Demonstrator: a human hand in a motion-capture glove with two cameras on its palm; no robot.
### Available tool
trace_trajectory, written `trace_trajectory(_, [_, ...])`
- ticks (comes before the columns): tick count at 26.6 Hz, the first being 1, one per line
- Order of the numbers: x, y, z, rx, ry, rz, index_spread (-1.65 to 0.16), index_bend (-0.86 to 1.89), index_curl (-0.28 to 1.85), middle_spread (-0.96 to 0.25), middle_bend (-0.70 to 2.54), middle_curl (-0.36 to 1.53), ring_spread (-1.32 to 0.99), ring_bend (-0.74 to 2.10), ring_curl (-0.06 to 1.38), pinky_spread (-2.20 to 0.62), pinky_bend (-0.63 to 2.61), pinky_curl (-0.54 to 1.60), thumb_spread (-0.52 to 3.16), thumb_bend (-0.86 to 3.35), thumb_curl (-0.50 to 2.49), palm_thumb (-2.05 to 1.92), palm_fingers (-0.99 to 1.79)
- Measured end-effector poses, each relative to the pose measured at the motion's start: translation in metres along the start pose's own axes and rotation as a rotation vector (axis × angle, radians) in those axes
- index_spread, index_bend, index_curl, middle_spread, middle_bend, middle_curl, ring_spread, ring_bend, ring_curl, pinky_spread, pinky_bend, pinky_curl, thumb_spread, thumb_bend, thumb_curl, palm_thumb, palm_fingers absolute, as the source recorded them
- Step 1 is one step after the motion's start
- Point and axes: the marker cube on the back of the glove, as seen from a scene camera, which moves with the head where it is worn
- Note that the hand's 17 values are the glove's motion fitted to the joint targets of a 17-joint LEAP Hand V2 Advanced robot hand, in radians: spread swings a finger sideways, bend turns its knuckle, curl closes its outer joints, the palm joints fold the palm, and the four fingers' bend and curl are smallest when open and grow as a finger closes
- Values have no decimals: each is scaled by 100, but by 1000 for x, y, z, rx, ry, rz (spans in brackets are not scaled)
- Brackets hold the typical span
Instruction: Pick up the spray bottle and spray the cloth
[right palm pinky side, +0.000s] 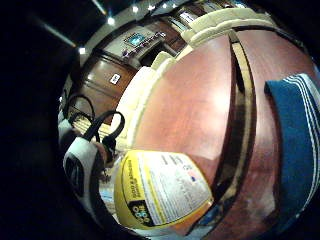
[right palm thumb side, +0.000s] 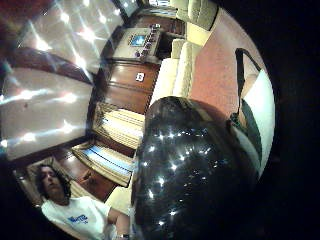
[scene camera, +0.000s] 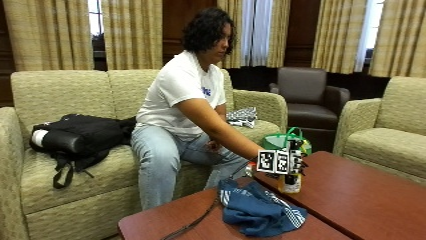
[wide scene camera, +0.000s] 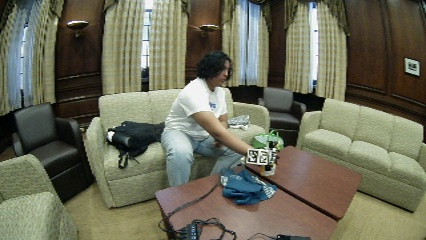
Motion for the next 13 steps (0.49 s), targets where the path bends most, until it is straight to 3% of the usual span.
trace_trajectory(13, [-2, 3, -5, -121, 34, 7, -26, 25, 63, -20, 60, 53, -20, 61, 46, -29, 44, 38, 35, -3, 86, 93, 133])
